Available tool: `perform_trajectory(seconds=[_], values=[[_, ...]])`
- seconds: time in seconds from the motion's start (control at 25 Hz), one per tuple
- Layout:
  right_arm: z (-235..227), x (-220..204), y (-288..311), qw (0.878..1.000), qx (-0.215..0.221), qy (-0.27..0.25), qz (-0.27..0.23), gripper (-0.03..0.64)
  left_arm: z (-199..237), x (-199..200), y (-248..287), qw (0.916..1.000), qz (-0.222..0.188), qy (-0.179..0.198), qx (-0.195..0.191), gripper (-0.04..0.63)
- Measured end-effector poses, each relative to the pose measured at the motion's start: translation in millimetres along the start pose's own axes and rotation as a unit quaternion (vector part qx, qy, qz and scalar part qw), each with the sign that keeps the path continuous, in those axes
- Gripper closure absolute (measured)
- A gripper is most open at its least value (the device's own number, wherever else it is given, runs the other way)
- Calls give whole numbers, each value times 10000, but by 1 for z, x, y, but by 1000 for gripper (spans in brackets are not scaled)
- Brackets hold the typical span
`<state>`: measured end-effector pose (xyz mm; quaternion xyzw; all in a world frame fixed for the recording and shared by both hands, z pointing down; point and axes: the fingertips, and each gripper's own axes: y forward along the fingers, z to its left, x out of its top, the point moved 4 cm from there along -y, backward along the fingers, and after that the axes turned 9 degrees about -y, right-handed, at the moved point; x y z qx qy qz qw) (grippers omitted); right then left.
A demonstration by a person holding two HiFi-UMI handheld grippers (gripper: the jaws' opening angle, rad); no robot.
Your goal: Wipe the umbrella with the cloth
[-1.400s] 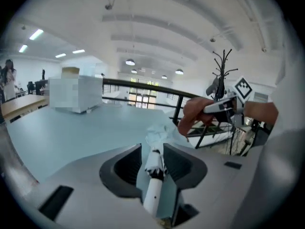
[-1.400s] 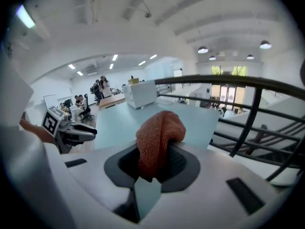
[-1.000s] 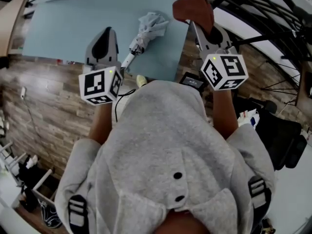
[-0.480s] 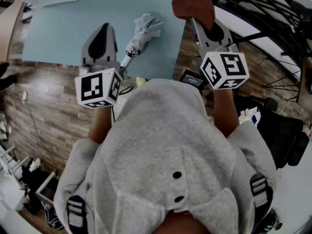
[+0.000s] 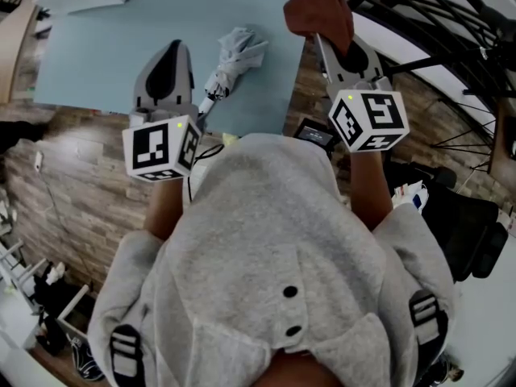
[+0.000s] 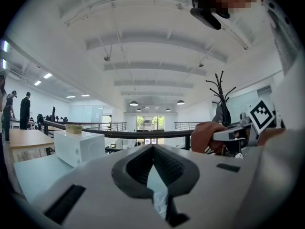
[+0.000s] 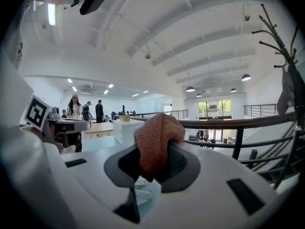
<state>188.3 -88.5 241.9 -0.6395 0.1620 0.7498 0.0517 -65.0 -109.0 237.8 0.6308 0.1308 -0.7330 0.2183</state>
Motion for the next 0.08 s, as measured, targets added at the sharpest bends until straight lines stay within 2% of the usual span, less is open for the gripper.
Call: perform_trajectory(seconds=[0.08], values=[[-2, 0, 3, 10000, 18, 16, 2, 540, 0, 0, 4, 10000, -4, 10, 3, 580]])
